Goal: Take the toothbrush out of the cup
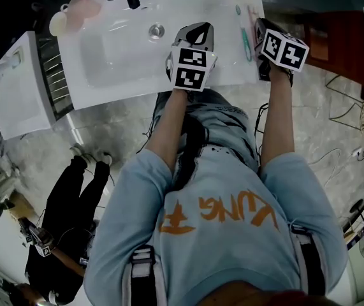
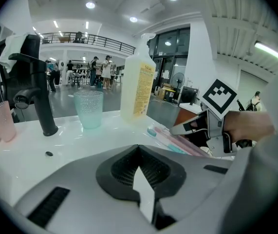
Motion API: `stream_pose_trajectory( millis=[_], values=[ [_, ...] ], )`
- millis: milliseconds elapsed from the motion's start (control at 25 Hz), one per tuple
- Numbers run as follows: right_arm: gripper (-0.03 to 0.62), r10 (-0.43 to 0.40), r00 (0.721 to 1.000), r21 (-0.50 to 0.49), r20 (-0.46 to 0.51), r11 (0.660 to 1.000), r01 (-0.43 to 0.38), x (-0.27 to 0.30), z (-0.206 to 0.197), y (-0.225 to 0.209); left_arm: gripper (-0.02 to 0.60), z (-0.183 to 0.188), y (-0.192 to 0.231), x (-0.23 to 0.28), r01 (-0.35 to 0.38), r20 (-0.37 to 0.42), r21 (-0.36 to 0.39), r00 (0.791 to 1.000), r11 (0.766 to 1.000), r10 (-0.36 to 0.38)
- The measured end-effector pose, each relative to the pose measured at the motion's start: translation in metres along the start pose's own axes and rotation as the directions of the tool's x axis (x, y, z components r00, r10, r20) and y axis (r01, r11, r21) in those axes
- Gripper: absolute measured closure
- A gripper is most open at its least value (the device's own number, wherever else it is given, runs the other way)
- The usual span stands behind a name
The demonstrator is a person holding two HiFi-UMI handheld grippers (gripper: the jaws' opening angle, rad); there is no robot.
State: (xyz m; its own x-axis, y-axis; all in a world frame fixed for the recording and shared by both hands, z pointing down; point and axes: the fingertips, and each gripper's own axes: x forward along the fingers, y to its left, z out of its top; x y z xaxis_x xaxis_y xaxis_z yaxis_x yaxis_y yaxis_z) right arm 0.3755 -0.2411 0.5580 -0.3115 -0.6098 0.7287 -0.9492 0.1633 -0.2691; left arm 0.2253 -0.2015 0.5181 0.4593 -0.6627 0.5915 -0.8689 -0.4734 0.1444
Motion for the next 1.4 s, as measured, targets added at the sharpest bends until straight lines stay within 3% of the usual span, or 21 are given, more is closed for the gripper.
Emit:
stream_pose_trajectory(
  millis=[280,720,1000,1160,1400],
  values=[
    [0.554,-0.016,0.999,0.022,0.051,1.0,0.014,-0.012,0.004,-0.003,0.574,0.005,-0.002,-0.008,0.006,0.018,0.019,1.0,1.0,-0.006],
    [0.555,-0.032,0.973,0.023,0.229,0.999,0.027,-0.06,0.034,0.014,0.574,0.034,-0.002,-0.036,-0.001,0.12,0.031,0.993,1.0,-0.003],
    [0.557,0.042,0.939,-0.064,0.341,0.998,-0.022,-0.093,0.063,0.056,0.574,0.056,0.008,-0.066,-0.028,0.194,0.024,0.981,0.999,0.022],
    [0.566,0.132,0.9,-0.134,0.416,0.987,-0.083,-0.108,0.086,0.092,0.574,0.072,0.024,-0.084,-0.066,0.253,0.012,0.965,0.998,0.061],
    [0.566,0.206,0.877,-0.214,0.433,0.969,-0.121,-0.115,0.104,0.132,0.574,0.091,0.05,-0.114,-0.128,0.322,-0.02,0.938,0.992,0.128]
  ],
)
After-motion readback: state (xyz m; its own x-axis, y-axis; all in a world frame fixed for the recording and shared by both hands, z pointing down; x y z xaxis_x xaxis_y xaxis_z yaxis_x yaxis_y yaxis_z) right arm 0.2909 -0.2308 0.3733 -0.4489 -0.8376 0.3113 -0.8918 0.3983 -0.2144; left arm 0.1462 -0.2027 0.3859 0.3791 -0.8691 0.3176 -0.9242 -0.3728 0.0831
